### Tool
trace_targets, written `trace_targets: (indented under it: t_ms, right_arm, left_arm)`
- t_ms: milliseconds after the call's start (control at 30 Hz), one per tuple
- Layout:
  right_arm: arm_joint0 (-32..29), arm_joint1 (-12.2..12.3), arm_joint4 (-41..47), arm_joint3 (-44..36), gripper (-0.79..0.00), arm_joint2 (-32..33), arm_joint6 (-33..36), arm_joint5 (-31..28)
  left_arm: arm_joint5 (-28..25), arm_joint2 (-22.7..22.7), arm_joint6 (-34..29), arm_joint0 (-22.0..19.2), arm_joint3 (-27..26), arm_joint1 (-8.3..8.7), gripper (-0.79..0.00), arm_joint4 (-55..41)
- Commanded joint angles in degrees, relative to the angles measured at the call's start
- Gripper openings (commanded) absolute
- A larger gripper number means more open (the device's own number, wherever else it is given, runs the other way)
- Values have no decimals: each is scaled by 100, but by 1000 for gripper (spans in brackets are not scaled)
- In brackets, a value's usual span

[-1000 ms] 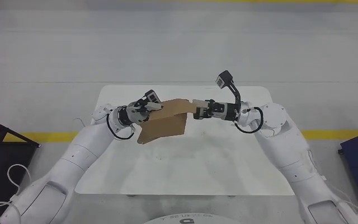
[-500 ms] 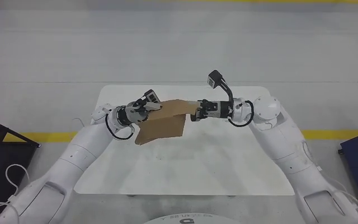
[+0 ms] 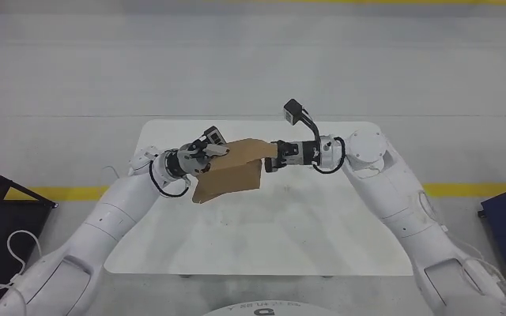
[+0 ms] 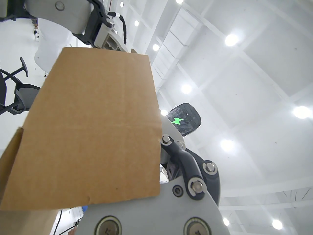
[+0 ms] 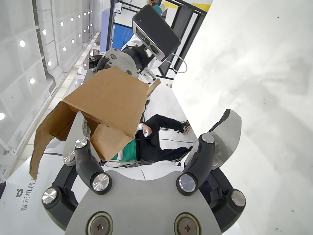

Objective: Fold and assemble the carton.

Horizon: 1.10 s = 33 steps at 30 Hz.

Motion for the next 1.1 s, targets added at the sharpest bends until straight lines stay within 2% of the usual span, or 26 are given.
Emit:
trace_targets:
  t_ms: [0,167,333,533,733,967,1067]
  right_arm:
    - [-81,26,277,54,0,189,126,-164]
    - [-318,94,902,250,0,683,345,-468]
    - [-499,102,1200,206,0,880,72,-495]
    - [-447,90,680,-77,0,614,217,-454]
    - [-288,74,-126,-235,0,289,99,-164]
    - [-223,67,-310,-252,0,187,128,-162]
    - [-259,60,-70,-208,0,259,19,-227]
  left_arm:
    - [-8,-18,0,17,-16,18,-785,-14]
    - [-15,-56,0,60,-69,62,-785,-27]
    - [12,-22,0,74,-106,98,-785,89]
    - [14,53,0,70,-94,126,-785,191]
    - [-19,99,0,43,-86,141,-785,174]
    - [-56,115,0,52,-127,170,-785,109]
    - [-59,133,0,53,-140,179,-785,105]
